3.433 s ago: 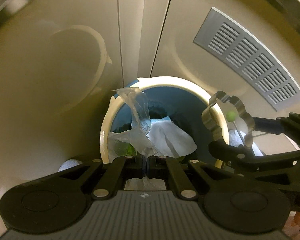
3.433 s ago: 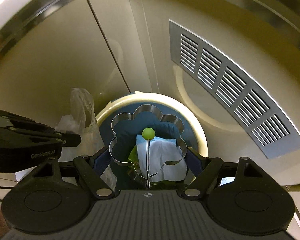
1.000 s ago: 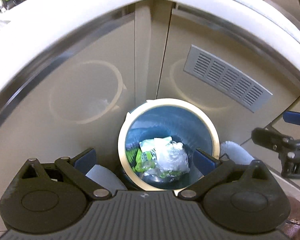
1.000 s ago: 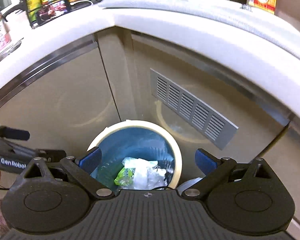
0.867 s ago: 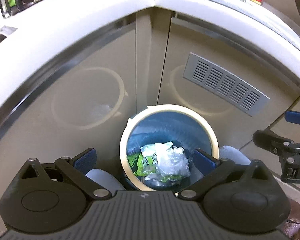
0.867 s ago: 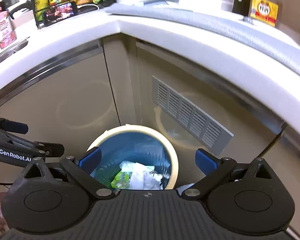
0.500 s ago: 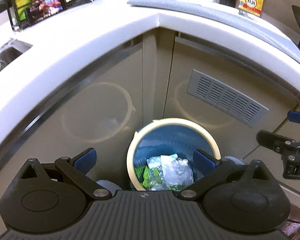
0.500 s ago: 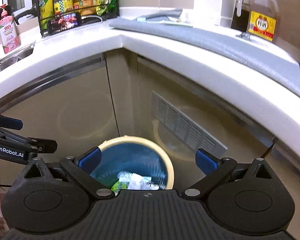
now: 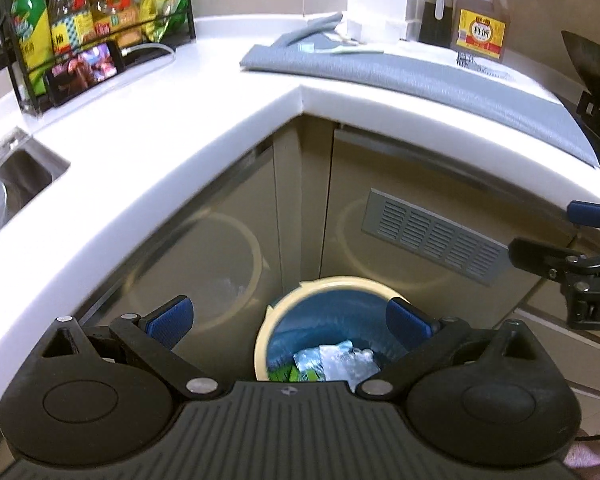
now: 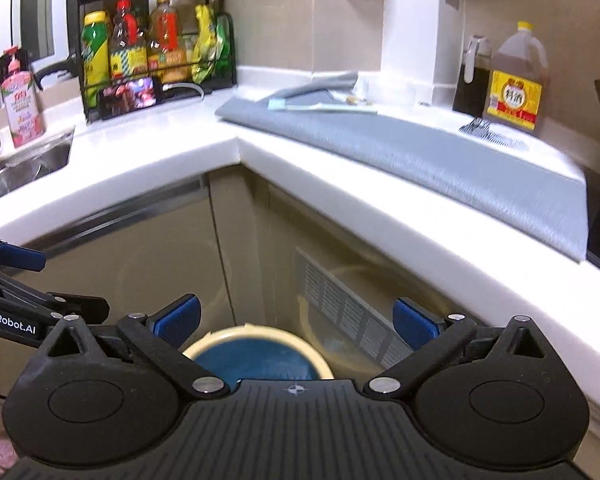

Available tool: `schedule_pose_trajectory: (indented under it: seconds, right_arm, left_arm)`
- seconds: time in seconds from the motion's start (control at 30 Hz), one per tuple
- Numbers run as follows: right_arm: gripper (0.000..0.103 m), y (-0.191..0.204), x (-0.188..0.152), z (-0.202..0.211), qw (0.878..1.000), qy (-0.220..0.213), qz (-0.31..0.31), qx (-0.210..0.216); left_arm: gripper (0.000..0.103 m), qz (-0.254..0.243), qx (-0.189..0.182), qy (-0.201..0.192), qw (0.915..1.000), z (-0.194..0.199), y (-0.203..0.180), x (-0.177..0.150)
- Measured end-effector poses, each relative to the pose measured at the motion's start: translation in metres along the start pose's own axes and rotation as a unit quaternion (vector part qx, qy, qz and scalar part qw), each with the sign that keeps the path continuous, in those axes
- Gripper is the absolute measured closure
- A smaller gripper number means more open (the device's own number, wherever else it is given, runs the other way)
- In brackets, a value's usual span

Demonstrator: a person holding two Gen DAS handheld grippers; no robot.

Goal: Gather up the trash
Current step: 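Raise both open tools back toward the grey mat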

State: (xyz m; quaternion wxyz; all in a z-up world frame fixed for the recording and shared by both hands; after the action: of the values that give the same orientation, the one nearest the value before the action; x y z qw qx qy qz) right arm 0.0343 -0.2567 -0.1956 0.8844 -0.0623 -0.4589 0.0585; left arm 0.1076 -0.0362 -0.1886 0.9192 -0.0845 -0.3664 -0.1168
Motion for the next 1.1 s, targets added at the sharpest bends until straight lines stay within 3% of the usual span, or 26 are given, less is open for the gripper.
schedule_pose_trajectory:
  seconds: [0.67,1.1]
  right_arm:
    - [0.001,-0.056,0.023,-0.006,0.998,-0.035,-0.048,-0.031]
    - [0.000,-0.114,0.082,-0.046,0.993,-0.068,-0.065,-0.067]
  left_arm:
    - [0.000,-0.062,-0.006,-0.056,0.9965,-0.008,-0.038,0.090]
    - [0.000,-0.084,-0.026,-0.094,0.9916,-0.053,-0.057,0.167]
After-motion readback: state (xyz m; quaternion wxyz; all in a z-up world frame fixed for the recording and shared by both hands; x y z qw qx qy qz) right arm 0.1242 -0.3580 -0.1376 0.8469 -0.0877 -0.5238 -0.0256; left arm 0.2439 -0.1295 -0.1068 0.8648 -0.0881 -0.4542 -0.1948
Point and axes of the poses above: each gripper's, at about its wrist camera, not at the fingertips, and z roughly against the way its jaws point, y to its left, x to its top, the point moved 2 cm from there along -z, roughly the way its jaws point, and after that the axes turned 8 degrees about z, right-handed, at the moved point
